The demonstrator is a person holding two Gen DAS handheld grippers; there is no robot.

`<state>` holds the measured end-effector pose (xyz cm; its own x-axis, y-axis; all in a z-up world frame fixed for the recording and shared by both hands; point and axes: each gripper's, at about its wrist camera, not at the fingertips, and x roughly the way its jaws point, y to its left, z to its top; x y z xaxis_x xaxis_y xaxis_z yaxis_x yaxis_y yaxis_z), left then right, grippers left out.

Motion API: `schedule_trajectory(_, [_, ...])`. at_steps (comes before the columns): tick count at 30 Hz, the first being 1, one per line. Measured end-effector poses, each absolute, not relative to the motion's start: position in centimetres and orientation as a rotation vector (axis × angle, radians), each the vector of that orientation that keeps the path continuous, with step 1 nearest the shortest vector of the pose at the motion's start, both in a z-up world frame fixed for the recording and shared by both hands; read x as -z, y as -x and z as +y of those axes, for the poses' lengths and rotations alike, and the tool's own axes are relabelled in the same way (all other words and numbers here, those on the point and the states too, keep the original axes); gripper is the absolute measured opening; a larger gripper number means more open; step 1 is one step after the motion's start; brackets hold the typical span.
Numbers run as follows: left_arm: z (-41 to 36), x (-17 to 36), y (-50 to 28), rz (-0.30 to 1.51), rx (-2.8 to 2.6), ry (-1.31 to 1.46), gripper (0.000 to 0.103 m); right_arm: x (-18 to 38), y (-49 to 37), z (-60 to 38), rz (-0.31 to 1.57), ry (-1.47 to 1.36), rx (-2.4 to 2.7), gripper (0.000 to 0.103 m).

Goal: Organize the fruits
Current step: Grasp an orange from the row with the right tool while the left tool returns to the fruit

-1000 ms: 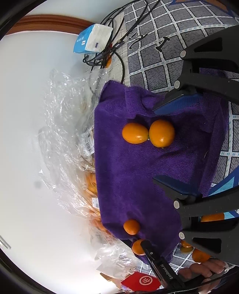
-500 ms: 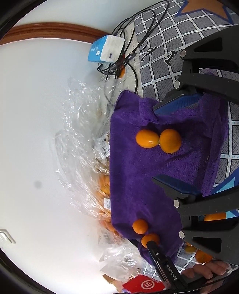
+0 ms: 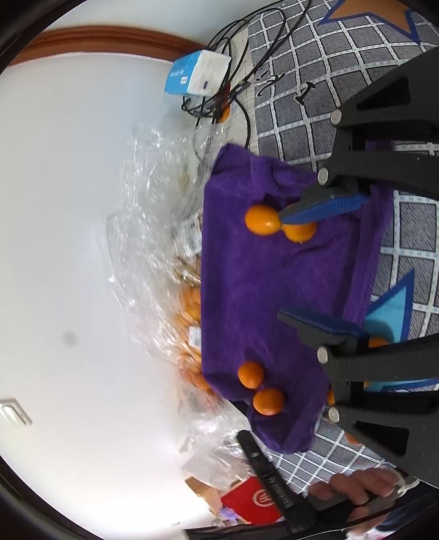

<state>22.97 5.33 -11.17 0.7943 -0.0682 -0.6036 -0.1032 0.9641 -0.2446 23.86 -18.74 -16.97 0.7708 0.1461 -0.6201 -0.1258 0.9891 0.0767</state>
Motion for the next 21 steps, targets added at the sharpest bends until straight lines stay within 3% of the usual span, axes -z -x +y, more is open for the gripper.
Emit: schedule_trajectory(21, [8.6, 14.6, -17.2, 0.725, 0.004, 0.243, 0.055, 22.3, -22.2, -12.6, 0.857, 0.059, -0.325, 0.046])
